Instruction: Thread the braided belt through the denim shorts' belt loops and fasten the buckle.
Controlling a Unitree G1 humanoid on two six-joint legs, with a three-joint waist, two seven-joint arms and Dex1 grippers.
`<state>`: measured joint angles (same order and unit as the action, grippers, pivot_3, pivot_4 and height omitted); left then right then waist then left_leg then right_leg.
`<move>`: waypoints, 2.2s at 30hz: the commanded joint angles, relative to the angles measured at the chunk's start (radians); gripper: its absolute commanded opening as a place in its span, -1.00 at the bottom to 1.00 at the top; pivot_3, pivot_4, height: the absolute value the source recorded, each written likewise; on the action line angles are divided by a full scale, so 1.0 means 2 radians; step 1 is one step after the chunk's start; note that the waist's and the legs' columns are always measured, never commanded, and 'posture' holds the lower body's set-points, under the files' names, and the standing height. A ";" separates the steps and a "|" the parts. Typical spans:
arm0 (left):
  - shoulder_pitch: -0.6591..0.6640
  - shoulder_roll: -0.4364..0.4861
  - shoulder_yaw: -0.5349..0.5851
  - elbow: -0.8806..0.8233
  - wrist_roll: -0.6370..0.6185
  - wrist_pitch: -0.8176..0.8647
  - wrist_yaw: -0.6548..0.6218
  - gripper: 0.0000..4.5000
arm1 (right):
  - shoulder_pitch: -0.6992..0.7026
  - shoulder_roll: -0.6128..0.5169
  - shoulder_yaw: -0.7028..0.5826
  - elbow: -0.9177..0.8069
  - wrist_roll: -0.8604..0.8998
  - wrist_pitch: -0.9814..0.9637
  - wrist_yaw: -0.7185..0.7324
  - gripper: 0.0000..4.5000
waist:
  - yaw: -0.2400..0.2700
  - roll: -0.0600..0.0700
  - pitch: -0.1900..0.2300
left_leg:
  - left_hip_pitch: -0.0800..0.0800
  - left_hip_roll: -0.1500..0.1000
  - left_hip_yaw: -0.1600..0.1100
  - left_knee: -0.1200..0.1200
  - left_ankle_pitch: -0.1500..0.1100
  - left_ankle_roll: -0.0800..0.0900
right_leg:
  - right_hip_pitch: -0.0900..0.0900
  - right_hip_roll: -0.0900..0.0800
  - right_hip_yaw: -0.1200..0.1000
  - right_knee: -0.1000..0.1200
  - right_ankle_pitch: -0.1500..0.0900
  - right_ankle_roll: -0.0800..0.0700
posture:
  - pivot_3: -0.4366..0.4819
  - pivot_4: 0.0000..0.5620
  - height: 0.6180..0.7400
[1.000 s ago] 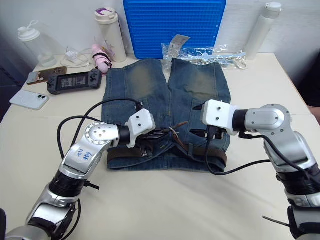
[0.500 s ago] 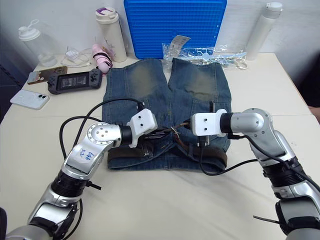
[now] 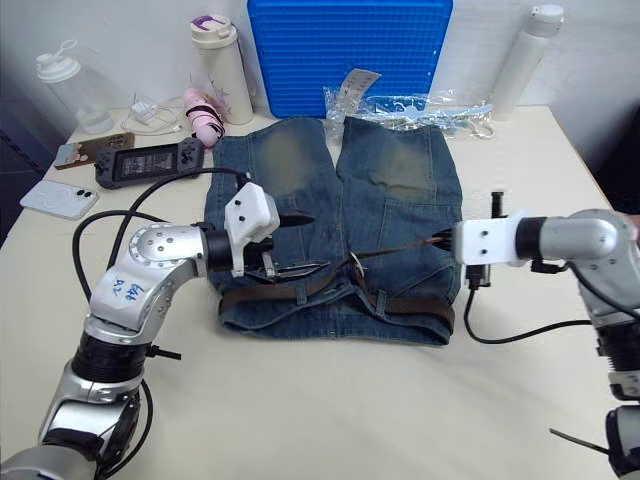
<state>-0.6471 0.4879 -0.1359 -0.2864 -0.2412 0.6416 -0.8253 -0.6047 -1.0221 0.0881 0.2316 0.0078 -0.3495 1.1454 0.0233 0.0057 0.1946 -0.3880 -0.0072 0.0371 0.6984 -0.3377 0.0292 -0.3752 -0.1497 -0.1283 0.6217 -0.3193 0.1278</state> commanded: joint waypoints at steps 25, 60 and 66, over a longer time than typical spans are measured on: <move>-0.067 -0.127 -0.057 0.078 0.035 -0.014 0.091 -0.99 | -0.099 0.076 -0.007 -0.118 0.053 0.169 0.012 -1.00 | 0.001 0.000 0.000 | 0.000 0.000 0.000 0.000 0.000 0.000 | 0.000 0.000 0.000 0.000 0.000 0.000 | -0.05 -0.47 0.22; 0.108 -0.093 0.082 -0.062 -0.117 0.272 0.218 -1.00 | 0.077 0.203 0.116 -0.245 0.149 0.555 -0.142 -0.98 | 0.001 -0.001 -0.001 | 0.001 0.000 0.000 0.000 0.000 0.000 | 0.000 0.000 0.001 0.001 0.000 0.000 | -0.05 -0.47 0.22; 0.132 -0.048 0.054 -0.065 -0.109 0.256 0.207 -1.00 | 0.063 0.202 0.110 -0.247 0.149 0.539 -0.136 -0.98 | 0.001 -0.002 -0.004 | 0.001 0.000 -0.001 0.000 0.000 0.000 | 0.000 0.000 0.001 0.001 0.000 0.000 | -0.05 -0.47 0.22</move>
<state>-0.4079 0.3765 -0.0041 -0.3919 -0.4662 1.1597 -0.3997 -0.4858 -0.6060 0.3092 -0.2694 0.3150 0.7252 0.8636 0.0255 0.0013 0.1860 -0.3862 -0.0080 0.0354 0.6981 -0.3384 0.0284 -0.3750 -0.1497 -0.1268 0.6234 -0.3194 0.1276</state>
